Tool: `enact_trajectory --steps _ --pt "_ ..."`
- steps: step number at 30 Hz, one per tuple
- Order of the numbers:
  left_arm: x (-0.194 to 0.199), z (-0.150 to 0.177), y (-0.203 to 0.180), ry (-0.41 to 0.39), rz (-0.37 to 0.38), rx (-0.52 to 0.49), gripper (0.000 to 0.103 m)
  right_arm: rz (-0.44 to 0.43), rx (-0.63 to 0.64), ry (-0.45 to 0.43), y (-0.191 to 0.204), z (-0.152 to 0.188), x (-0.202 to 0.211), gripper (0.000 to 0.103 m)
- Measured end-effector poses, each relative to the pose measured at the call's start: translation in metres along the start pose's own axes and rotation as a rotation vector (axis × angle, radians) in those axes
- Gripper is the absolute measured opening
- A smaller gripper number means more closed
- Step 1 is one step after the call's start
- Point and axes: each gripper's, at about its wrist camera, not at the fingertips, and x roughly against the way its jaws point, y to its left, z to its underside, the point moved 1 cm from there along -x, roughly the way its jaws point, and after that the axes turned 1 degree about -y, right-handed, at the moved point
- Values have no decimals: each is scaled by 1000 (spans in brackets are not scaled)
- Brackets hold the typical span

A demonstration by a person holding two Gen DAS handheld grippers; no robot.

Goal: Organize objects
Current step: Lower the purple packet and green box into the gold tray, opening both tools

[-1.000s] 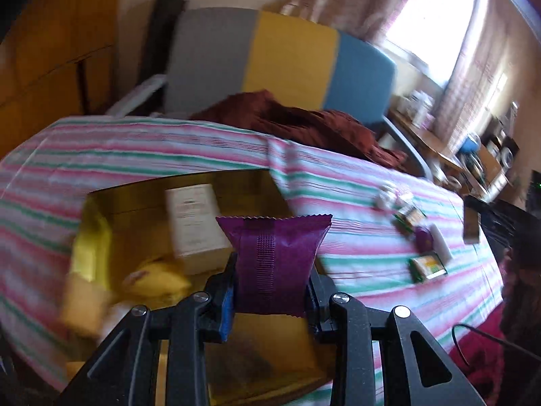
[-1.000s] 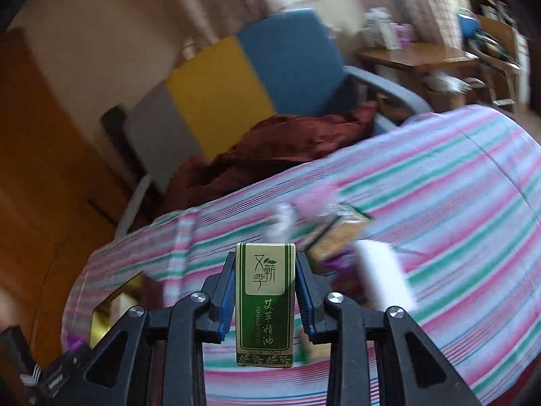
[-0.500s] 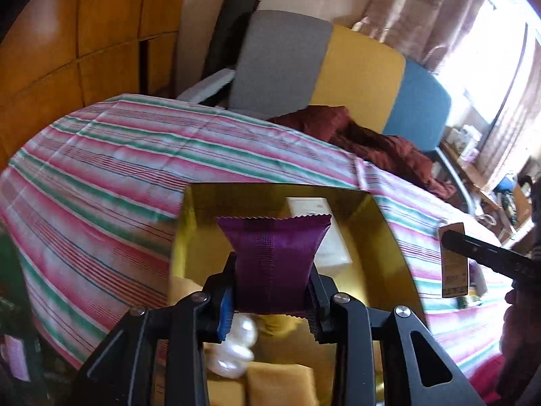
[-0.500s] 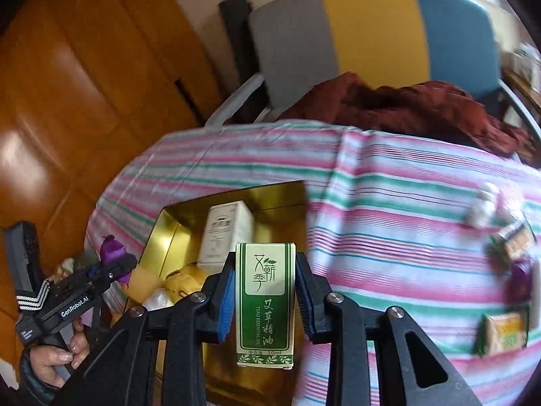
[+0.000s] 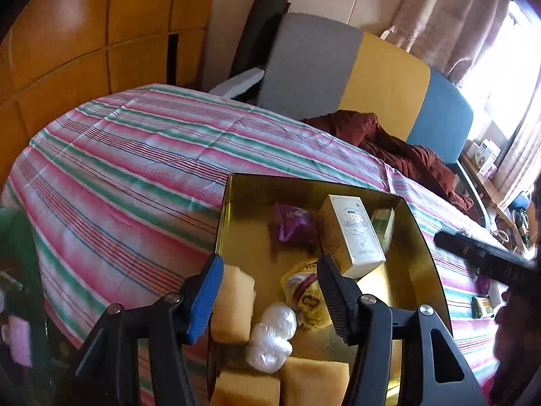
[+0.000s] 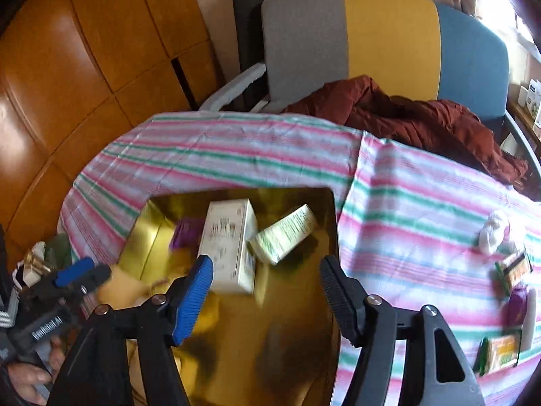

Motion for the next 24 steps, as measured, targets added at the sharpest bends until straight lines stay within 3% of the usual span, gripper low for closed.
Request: enact_trajectory --steps 7,17,24 --pt "24 13 -14 -53 -17 -25 66 0 5 3 8 29 11 74" --pt "54 25 -36 -129 -45 -99 73 46 50 -72 20 49 39 82" --pt "64 32 -48 -149 -46 -144 76 64 57 -86 21 63 48 83"
